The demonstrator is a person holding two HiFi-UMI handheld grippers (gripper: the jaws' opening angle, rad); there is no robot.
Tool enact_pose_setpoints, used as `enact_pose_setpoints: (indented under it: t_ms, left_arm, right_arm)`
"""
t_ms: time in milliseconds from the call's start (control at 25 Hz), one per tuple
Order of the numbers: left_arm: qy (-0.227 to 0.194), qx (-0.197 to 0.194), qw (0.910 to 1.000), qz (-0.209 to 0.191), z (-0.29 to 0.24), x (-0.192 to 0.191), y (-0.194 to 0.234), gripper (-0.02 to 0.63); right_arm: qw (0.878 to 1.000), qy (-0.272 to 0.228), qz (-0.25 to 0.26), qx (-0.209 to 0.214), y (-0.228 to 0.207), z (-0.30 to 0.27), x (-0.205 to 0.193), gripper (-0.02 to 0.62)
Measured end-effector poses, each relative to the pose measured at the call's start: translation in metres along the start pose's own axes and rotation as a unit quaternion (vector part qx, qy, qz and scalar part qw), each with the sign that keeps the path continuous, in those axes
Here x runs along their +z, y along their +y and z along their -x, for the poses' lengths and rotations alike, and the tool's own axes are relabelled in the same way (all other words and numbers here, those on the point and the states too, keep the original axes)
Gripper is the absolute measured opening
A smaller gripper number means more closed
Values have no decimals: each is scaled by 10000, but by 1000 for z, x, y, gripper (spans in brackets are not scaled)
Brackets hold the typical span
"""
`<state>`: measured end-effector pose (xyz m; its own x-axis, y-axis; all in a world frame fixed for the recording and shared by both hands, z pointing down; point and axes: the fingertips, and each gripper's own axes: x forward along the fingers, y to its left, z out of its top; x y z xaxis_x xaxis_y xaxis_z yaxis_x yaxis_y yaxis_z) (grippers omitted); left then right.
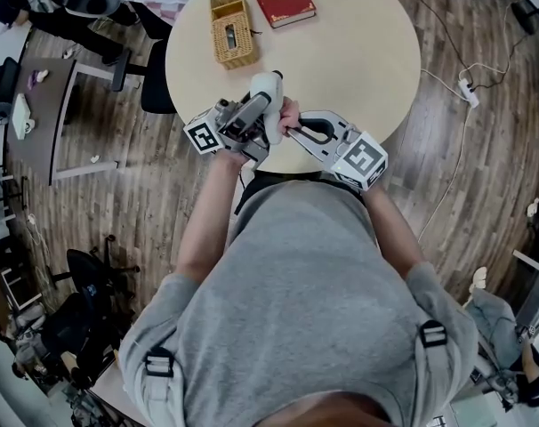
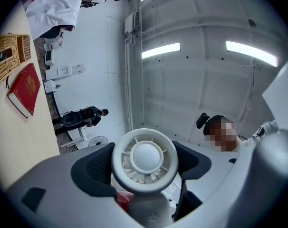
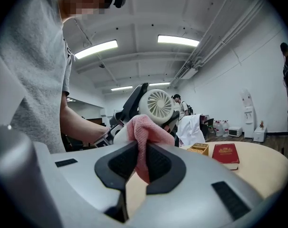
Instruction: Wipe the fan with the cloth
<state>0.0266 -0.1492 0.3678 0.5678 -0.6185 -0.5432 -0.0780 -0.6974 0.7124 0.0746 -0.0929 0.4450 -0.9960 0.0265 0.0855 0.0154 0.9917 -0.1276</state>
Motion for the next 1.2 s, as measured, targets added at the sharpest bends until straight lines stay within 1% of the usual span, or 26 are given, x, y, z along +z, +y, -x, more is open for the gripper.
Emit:
enact_pose_setpoints:
  t_ms: [160, 280, 400, 640, 760, 880, 1000, 1200]
  left_arm:
    - [146, -60, 9999, -42, 2, -7, -6, 378]
    - [315, 54, 9994, -165, 6, -10, -4, 379]
    - [315, 162, 9992, -203, 12, -11, -1, 378]
    - [467, 631, 9958, -465, 28, -12, 14, 377]
    - [470, 864, 9934, -583, 35, -9, 20, 379]
    - [416, 1017, 9917, -660, 40, -4, 23, 379]
    - [298, 1029, 9922, -633, 44, 4, 25, 379]
    - [192, 1017, 9928, -611, 46, 12, 27, 379]
  right_arm:
    - [9999, -102, 27, 0, -2, -4, 5, 43]
    - [9999, -126, -41, -54, -4, -7, 7, 43]
    - [9997, -203, -108, -33, -3, -9, 10, 43]
    - [9992, -288, -225, 153, 9, -17, 9, 43]
    - [9987, -284, -283, 315, 18, -24, 6, 43]
    - [9986, -134, -318, 409, 26, -28, -4, 43]
    - [9982, 14, -380, 472, 31, -30, -16, 43]
    - [9982, 371, -333, 347, 27, -32, -39, 43]
